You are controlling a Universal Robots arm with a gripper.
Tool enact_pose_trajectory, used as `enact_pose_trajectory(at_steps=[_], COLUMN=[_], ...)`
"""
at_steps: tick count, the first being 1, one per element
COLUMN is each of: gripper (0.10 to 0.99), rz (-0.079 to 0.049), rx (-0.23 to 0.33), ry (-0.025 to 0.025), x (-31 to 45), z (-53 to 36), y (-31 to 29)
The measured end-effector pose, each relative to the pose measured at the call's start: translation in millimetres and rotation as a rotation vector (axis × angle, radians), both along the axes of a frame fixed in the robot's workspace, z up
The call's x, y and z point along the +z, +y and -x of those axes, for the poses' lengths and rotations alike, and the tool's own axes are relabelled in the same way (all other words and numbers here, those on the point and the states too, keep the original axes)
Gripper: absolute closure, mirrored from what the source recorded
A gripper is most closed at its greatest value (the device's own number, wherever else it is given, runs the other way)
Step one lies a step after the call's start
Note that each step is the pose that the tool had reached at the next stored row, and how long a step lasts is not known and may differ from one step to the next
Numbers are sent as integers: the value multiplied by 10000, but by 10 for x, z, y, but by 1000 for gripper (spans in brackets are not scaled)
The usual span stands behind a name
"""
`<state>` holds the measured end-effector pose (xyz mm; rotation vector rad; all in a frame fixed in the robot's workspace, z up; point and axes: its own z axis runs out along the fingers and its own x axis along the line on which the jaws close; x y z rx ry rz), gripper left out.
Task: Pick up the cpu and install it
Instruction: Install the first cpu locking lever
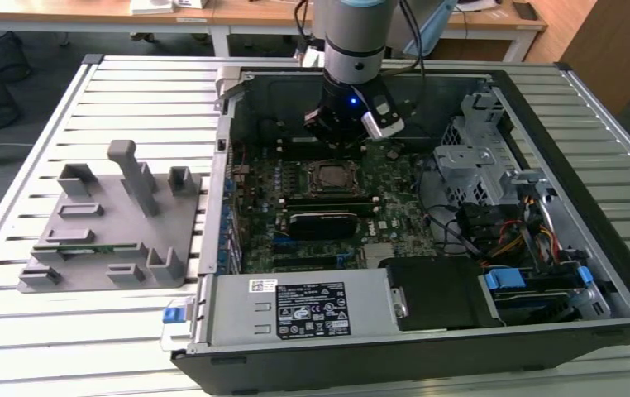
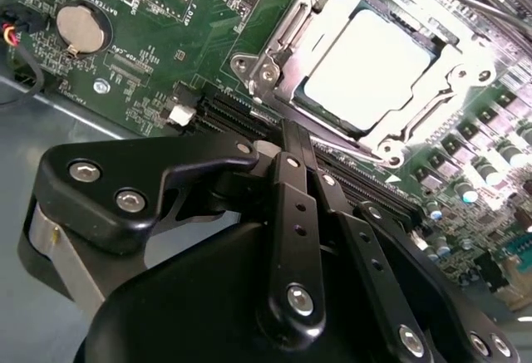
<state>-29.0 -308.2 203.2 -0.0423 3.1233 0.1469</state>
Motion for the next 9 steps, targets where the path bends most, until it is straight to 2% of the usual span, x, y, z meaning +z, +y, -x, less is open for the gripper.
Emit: enact_pose_trajectory(at_steps=[5,9], gripper=[980,980], rz=[-1,0], rx=[1,1], ry=[-1,0], x=[-48,-49], z=[-14,-16], y=[0,0])
